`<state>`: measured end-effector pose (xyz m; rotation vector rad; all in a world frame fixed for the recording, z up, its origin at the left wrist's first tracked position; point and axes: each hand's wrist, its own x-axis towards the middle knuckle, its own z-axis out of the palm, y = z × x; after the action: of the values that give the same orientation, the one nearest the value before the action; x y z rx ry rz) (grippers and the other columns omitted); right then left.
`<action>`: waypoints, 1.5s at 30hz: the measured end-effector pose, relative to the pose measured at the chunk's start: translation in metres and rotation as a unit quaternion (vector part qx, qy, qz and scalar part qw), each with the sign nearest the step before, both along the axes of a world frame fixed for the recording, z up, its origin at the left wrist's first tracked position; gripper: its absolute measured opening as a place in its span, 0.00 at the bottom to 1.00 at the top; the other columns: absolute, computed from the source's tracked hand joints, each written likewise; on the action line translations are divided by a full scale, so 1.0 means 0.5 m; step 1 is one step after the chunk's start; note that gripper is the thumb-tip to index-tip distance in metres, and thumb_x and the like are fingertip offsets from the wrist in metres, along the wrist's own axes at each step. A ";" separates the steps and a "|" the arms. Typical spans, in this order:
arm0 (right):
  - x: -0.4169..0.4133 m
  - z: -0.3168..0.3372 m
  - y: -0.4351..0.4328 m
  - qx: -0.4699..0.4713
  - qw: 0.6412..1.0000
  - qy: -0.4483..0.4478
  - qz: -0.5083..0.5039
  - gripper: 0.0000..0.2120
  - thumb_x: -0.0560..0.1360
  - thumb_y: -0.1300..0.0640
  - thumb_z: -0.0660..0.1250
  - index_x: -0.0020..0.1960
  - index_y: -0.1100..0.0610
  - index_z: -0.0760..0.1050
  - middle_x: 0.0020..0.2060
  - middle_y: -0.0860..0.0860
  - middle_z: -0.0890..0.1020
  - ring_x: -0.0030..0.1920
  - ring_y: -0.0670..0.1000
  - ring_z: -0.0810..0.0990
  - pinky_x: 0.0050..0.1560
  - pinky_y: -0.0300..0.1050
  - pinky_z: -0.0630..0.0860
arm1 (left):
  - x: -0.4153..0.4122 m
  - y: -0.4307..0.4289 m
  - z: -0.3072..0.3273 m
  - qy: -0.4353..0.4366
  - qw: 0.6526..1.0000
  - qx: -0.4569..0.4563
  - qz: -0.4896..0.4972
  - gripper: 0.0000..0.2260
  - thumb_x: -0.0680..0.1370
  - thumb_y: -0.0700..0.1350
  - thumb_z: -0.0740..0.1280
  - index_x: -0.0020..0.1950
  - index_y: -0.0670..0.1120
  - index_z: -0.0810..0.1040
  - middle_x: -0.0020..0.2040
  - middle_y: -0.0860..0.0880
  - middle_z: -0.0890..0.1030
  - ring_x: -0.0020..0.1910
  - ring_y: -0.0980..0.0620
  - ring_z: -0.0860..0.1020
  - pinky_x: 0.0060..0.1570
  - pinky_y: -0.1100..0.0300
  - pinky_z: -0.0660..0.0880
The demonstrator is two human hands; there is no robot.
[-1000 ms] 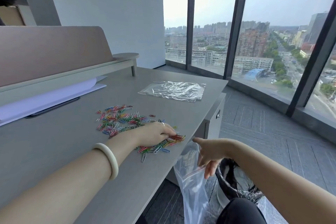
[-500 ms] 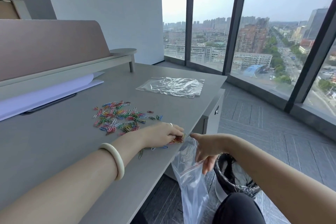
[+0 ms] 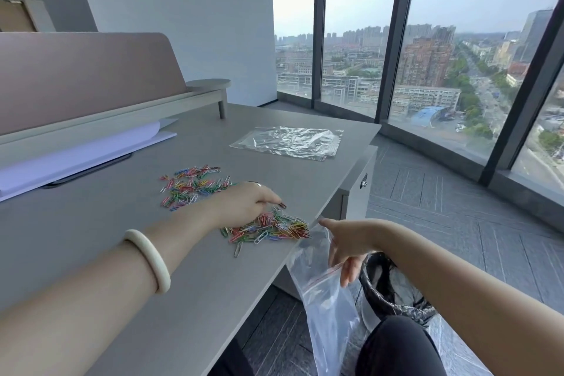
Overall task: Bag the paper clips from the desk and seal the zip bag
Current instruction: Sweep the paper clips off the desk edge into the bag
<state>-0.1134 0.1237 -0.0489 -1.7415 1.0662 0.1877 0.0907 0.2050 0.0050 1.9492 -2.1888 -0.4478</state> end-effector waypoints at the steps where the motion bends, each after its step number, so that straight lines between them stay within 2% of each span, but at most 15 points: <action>1: 0.002 -0.002 -0.002 -0.005 1.000 0.007 0.003 0.44 0.75 0.73 0.60 0.75 0.56 0.31 0.57 0.63 0.79 0.29 0.51 0.83 0.26 0.36 0.77 | 0.011 0.010 -0.004 -0.026 0.999 0.019 0.010 0.18 0.81 0.40 0.55 0.69 0.49 0.70 0.72 0.52 0.69 0.72 0.54 0.66 0.71 0.59 0.61; 5: 0.010 -0.003 -0.001 -0.001 1.000 0.006 -0.008 0.46 0.74 0.73 0.61 0.74 0.55 0.30 0.54 0.62 0.81 0.34 0.55 0.83 0.27 0.38 0.79 | 0.009 0.040 -0.050 -0.074 0.993 0.090 0.005 0.22 0.82 0.46 0.53 0.76 0.47 0.56 0.78 0.51 0.54 0.77 0.55 0.53 0.74 0.61 0.48; 8: 0.012 0.004 0.007 0.008 1.000 -0.018 -0.011 0.45 0.75 0.74 0.57 0.74 0.51 0.30 0.65 0.68 0.72 0.40 0.59 0.83 0.32 0.48 0.81 | -0.014 0.038 -0.075 -0.054 0.994 0.091 -0.004 0.22 0.82 0.47 0.53 0.76 0.47 0.54 0.78 0.51 0.51 0.77 0.56 0.50 0.75 0.61 0.45; 11: 0.010 0.009 0.011 0.007 1.000 -0.024 -0.009 0.43 0.76 0.74 0.56 0.74 0.50 0.30 0.68 0.70 0.65 0.43 0.63 0.83 0.40 0.54 0.81 | -0.031 0.030 -0.079 -0.031 0.996 0.083 -0.021 0.22 0.82 0.46 0.53 0.76 0.49 0.56 0.78 0.52 0.53 0.77 0.57 0.51 0.75 0.62 0.46; 13: 0.007 0.010 0.011 0.028 0.999 -0.017 -0.014 0.36 0.79 0.70 0.53 0.75 0.52 0.33 0.69 0.69 0.64 0.47 0.65 0.82 0.43 0.55 0.80 | -0.040 0.027 -0.073 -0.020 0.996 0.077 -0.043 0.21 0.82 0.44 0.53 0.75 0.49 0.58 0.78 0.53 0.55 0.76 0.57 0.53 0.73 0.64 0.47; 18: 0.008 0.008 0.004 0.030 1.000 -0.003 -0.005 0.32 0.81 0.67 0.51 0.76 0.54 0.36 0.68 0.70 0.65 0.43 0.62 0.83 0.37 0.51 0.81 | -0.053 0.017 -0.053 0.025 0.995 0.062 -0.069 0.21 0.81 0.38 0.54 0.74 0.49 0.62 0.76 0.54 0.61 0.75 0.59 0.57 0.67 0.71 0.50; 22: 0.006 -0.006 -0.008 0.016 1.000 0.015 -0.020 0.32 0.80 0.66 0.53 0.75 0.56 0.36 0.59 0.65 0.77 0.45 0.61 0.84 0.38 0.49 0.80 | -0.046 -0.017 -0.044 0.034 0.999 0.014 -0.002 0.21 0.80 0.39 0.52 0.73 0.49 0.63 0.75 0.52 0.64 0.74 0.56 0.61 0.70 0.64 0.56; 25: 0.006 -0.009 -0.011 0.018 0.999 0.036 -0.034 0.26 0.81 0.63 0.50 0.74 0.59 0.41 0.63 0.66 0.75 0.55 0.67 0.79 0.47 0.51 0.80 | -0.051 -0.042 -0.052 0.013 1.000 0.019 0.012 0.20 0.81 0.40 0.52 0.73 0.48 0.65 0.75 0.51 0.64 0.74 0.54 0.62 0.72 0.59 0.57; 27: 0.005 -0.009 -0.015 0.016 0.999 0.038 -0.032 0.25 0.81 0.64 0.49 0.74 0.60 0.42 0.64 0.67 0.73 0.55 0.67 0.79 0.52 0.55 0.79 | -0.059 -0.051 -0.060 0.003 1.000 0.014 0.004 0.19 0.80 0.40 0.53 0.71 0.48 0.68 0.73 0.51 0.68 0.71 0.53 0.66 0.70 0.58 0.62; 30: 0.004 -0.007 -0.020 0.010 0.999 0.038 -0.012 0.29 0.81 0.65 0.51 0.75 0.58 0.39 0.66 0.67 0.70 0.38 0.59 0.84 0.42 0.49 0.81 | -0.068 -0.058 -0.065 -0.014 1.000 0.001 -0.007 0.18 0.80 0.40 0.54 0.68 0.48 0.72 0.70 0.52 0.71 0.67 0.52 0.70 0.66 0.58 0.66; 32: 0.003 -0.005 -0.022 0.009 1.000 0.020 -0.007 0.34 0.79 0.68 0.53 0.75 0.54 0.34 0.67 0.70 0.67 0.32 0.58 0.83 0.36 0.51 0.81 | -0.071 -0.060 -0.068 -0.017 1.000 -0.002 -0.010 0.17 0.81 0.42 0.55 0.68 0.48 0.72 0.68 0.52 0.71 0.65 0.52 0.71 0.62 0.59 0.66; 36: 0.006 0.001 -0.023 -0.006 1.000 -0.003 -0.007 0.39 0.78 0.71 0.55 0.74 0.51 0.33 0.66 0.73 0.66 0.32 0.58 0.84 0.34 0.53 0.82 | -0.074 -0.059 -0.077 -0.031 0.999 0.003 -0.037 0.16 0.81 0.42 0.56 0.68 0.46 0.72 0.69 0.51 0.69 0.67 0.52 0.68 0.64 0.62 0.63; 40: 0.017 0.013 -0.018 0.023 0.999 0.025 -0.021 0.27 0.82 0.63 0.46 0.75 0.57 0.37 0.66 0.72 0.67 0.26 0.56 0.82 0.43 0.53 0.79 | -0.076 -0.049 -0.083 -0.043 0.996 0.003 -0.077 0.17 0.80 0.39 0.57 0.68 0.44 0.72 0.71 0.49 0.69 0.70 0.51 0.65 0.70 0.61 0.60; 43: 0.017 0.017 -0.010 -0.004 1.000 0.029 -0.007 0.33 0.80 0.69 0.51 0.75 0.55 0.34 0.64 0.72 0.69 0.40 0.63 0.84 0.37 0.54 0.81 | -0.080 -0.041 -0.080 -0.033 0.994 0.003 -0.102 0.18 0.80 0.37 0.56 0.68 0.46 0.72 0.71 0.50 0.69 0.70 0.52 0.66 0.66 0.65 0.60; 45: 0.015 0.020 -0.014 -0.008 1.000 0.025 -0.016 0.38 0.77 0.73 0.54 0.74 0.52 0.33 0.61 0.69 0.74 0.35 0.59 0.85 0.29 0.47 0.80 | -0.082 -0.038 -0.081 -0.036 0.993 -0.003 -0.114 0.18 0.80 0.37 0.56 0.68 0.45 0.73 0.70 0.50 0.70 0.70 0.52 0.66 0.63 0.68 0.60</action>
<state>-0.1058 0.1170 -0.0390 -1.7401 1.1348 0.2041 0.0498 0.1859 -0.0354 1.7447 -2.4672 -0.4093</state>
